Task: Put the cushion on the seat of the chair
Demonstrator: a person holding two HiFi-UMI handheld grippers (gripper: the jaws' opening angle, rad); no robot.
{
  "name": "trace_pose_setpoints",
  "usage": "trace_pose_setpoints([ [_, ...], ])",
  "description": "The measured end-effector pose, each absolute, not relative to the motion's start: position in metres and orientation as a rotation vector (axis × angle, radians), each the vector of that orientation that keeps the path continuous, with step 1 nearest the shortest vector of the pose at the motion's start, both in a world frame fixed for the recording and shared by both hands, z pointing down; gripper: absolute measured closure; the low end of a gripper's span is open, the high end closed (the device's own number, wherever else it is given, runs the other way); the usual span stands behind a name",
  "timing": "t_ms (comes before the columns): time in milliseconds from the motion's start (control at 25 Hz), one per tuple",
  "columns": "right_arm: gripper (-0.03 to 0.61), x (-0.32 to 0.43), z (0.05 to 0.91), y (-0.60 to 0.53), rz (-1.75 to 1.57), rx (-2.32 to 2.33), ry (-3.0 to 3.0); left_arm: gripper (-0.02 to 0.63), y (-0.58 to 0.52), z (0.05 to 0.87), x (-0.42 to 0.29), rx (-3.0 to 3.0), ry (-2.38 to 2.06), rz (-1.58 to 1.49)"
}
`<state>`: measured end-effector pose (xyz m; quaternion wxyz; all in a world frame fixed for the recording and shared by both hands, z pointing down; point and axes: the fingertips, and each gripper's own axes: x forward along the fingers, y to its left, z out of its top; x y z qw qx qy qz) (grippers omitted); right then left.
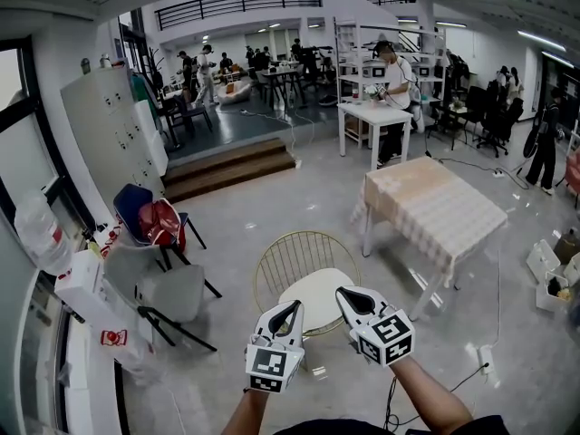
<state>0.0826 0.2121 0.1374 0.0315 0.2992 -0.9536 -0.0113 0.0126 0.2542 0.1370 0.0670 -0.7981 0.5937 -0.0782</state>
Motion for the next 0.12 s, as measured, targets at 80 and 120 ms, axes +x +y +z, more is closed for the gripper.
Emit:
trace_pose_setpoints([
  [80, 0.56, 0.0787, 0.1387, 0.2102, -0.033, 0.925, -2.938, 0.609, 0.2519, 0.1323, 0.0084, -2.396, 1.793, -0.229],
  [120, 0.56, 0.0765, 0.1396, 0.2093, -0.032, 0.926, -2.938, 0.609, 0.2508, 0.1297, 0.0062, -2.39, 1.795, -0.226],
])
